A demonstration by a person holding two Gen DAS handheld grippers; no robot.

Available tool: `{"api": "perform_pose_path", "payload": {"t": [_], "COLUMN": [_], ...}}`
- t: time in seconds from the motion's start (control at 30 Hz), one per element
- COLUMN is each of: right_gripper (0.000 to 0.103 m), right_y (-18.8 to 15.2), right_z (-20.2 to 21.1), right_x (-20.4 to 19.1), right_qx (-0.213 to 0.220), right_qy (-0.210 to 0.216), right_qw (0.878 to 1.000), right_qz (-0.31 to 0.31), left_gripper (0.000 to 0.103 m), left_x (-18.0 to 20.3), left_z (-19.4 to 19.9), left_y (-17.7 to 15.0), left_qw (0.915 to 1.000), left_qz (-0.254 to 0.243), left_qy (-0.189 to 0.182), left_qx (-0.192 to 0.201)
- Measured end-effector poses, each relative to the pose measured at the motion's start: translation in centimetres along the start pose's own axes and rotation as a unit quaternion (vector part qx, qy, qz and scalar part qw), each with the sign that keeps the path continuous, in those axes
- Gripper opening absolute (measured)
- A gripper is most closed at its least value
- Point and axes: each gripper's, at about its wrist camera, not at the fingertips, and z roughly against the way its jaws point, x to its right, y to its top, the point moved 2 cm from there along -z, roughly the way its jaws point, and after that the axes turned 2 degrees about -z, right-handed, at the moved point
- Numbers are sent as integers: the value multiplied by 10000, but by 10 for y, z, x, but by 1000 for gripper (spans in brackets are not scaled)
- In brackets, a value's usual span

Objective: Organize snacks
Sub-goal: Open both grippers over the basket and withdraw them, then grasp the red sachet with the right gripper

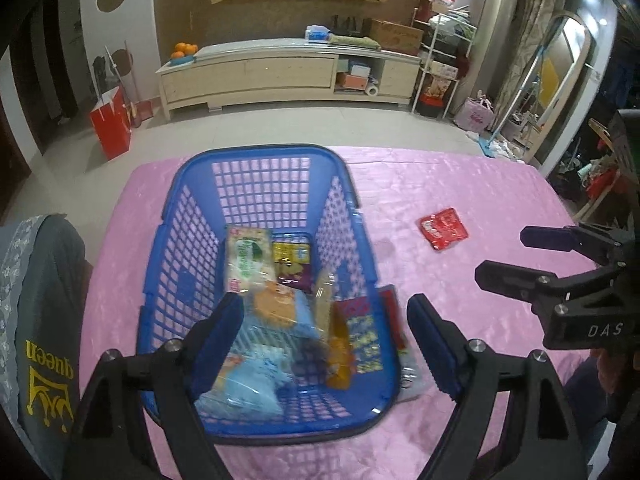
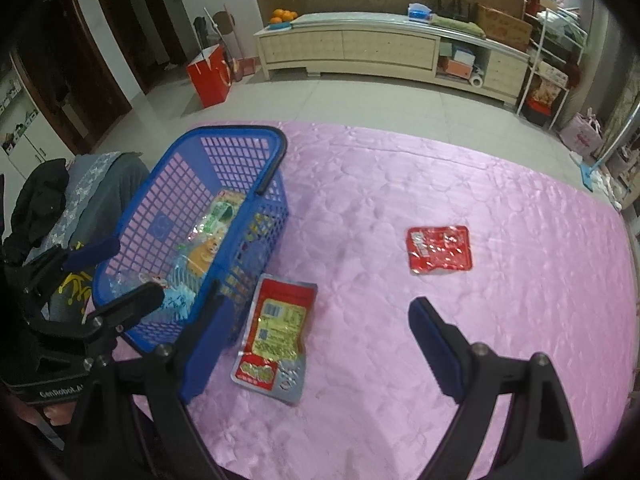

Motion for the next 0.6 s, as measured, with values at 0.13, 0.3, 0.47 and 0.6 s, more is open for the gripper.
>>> {"api": "perform_pose_path", "payload": {"t": [0.13,0.3,0.47,0.6], "right_gripper": [91,91,91,91], "right_y": [-7,-15,-18,-19], "right_z": [8,11,11,7], "right_x": [19,48,77,108], "right_qx": [49,41,15,-18], "right_qy": [-32,-62,-67,-134], "right_qw": [9999,9995,9990,9985], "right_qz": [-112,-308,-438,-538], "left_gripper": [82,82,82,82], "left_x": [17,43,71,97], "left_z": [3,2,-6,-21], "left_y": [-6,-6,4,13], "left_qw": [10000,9998,9995,9989], "left_qz": [-62,-161,-226,-372], "left_qy": [-67,-139,-209,-265], "left_qx": [-14,-37,-35,-104]}}
